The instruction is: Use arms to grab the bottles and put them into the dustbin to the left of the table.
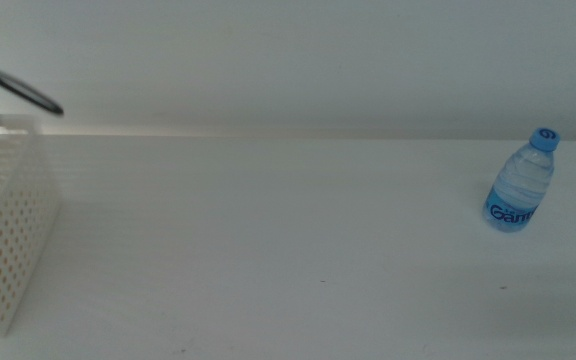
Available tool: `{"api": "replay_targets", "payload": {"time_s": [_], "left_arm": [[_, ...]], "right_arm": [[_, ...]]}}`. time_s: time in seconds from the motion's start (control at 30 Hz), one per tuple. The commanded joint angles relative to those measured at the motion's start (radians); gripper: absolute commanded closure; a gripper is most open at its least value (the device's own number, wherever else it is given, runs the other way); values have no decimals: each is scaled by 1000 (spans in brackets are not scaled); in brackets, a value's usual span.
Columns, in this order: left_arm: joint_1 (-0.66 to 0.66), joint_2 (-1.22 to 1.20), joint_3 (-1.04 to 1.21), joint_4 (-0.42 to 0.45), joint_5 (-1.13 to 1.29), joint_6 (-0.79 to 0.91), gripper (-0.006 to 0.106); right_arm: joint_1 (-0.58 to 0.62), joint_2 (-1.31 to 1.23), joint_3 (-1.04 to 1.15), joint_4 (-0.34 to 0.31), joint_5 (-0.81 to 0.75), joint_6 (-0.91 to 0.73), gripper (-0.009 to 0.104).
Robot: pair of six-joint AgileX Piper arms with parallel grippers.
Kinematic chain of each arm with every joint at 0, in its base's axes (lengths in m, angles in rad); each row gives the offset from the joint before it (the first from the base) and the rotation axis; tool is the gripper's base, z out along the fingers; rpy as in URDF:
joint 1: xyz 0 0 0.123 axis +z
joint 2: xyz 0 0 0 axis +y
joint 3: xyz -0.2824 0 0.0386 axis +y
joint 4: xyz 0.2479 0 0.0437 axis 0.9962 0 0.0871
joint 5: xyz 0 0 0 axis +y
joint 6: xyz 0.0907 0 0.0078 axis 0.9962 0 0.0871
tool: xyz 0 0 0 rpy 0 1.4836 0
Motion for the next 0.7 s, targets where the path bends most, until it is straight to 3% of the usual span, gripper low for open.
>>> {"api": "replay_targets", "payload": {"time_s": [0.0,0.17,0.43,0.67], "left_arm": [[-23,-67,-25,-42,102,-35,7],[-100,-202,-25,-53,102,-124,7],[-302,-429,10,-172,105,-206,7],[-597,-714,212,-115,4,-260,7]], "right_arm": [[-6,-31,42,-5,-9,-1,7],[-6,-31,42,-5,-9,-1,7],[-6,-31,42,-5,-9,-1,7],[-6,-31,42,-5,-9,-1,7]]}}
